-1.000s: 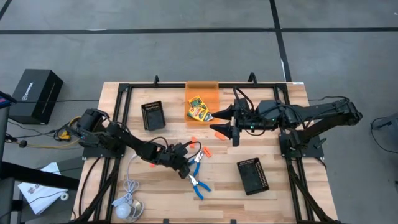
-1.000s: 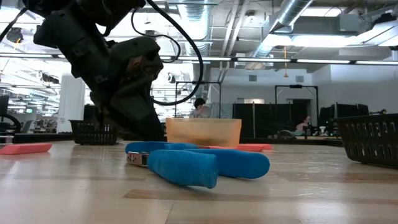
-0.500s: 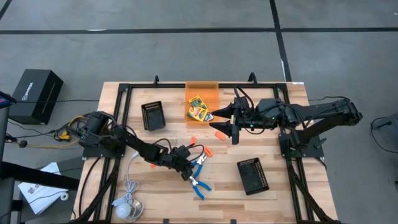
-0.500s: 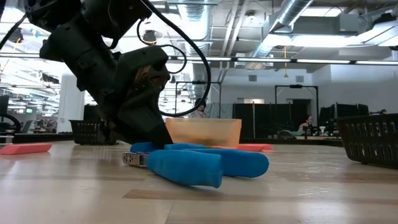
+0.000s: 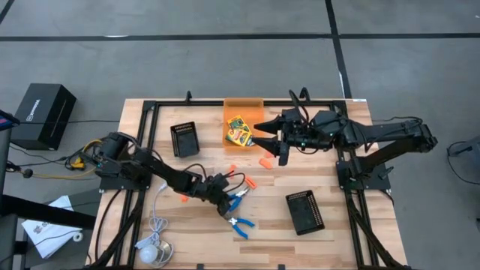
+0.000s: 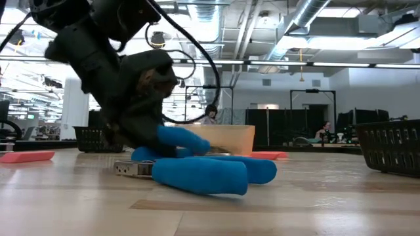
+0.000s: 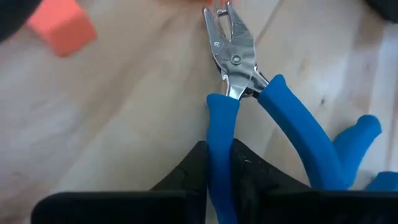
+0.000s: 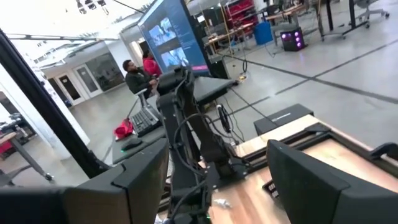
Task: Pick & Place School Supplies
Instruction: Put the top blue hole puncher into the top black bin
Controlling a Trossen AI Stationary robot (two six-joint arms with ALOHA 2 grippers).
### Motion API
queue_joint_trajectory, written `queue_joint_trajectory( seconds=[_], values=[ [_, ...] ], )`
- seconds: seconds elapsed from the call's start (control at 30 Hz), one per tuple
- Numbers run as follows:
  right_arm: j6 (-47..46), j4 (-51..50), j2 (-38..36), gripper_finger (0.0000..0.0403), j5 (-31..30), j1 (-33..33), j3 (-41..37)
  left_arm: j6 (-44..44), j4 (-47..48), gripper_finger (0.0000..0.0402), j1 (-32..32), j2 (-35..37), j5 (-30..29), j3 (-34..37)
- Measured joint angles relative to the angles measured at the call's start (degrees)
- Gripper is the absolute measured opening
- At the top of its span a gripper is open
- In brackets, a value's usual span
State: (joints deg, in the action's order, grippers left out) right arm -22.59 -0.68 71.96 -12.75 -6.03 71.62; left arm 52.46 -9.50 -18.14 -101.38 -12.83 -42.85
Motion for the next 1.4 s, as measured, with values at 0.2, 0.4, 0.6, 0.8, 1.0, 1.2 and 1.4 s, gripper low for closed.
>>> queue_joint_trajectory(
  seconds=[0.2,0.4,0.6,0.8,1.0,1.2,1.4],
  values=[
    [3.44,-0.14,0.02,0.0260,0.90,1.19,2.66,-1.22,-1.26,0.0033,0.19,7.28,-4.23,-0.20],
    [6.71,-0.58,0.00,0.0260,1.20,1.71,5.13,-1.64,2.88,0.0033,1.15,15.13,-10.73,-0.23],
    [7.52,-0.61,0.00,0.0260,1.76,1.75,5.15,-1.67,22.63,0.0033,6.78,27.05,-19.69,-0.22],
    [7.63,-0.15,0.01,0.0260,3.13,1.75,5.13,1.74,42.12,0.0032,14.63,37.44,-23.28,-0.26],
    [8.53,-0.12,0.02,0.0260,5.91,2.62,5.13,6.21,59.33,0.0032,20.80,40.93,-23.25,-0.27],
    [9.11,-0.06,0.01,0.0260,9.80,4.48,5.10,8.68,61.77,0.0032,25.34,41.09,-20.90,1.74],
    [9.11,0.02,-0.46,0.0260,13.16,6.19,5.06,13.15,54.57,0.0032,26.36,41.03,-16.73,8.81]
  ],
)
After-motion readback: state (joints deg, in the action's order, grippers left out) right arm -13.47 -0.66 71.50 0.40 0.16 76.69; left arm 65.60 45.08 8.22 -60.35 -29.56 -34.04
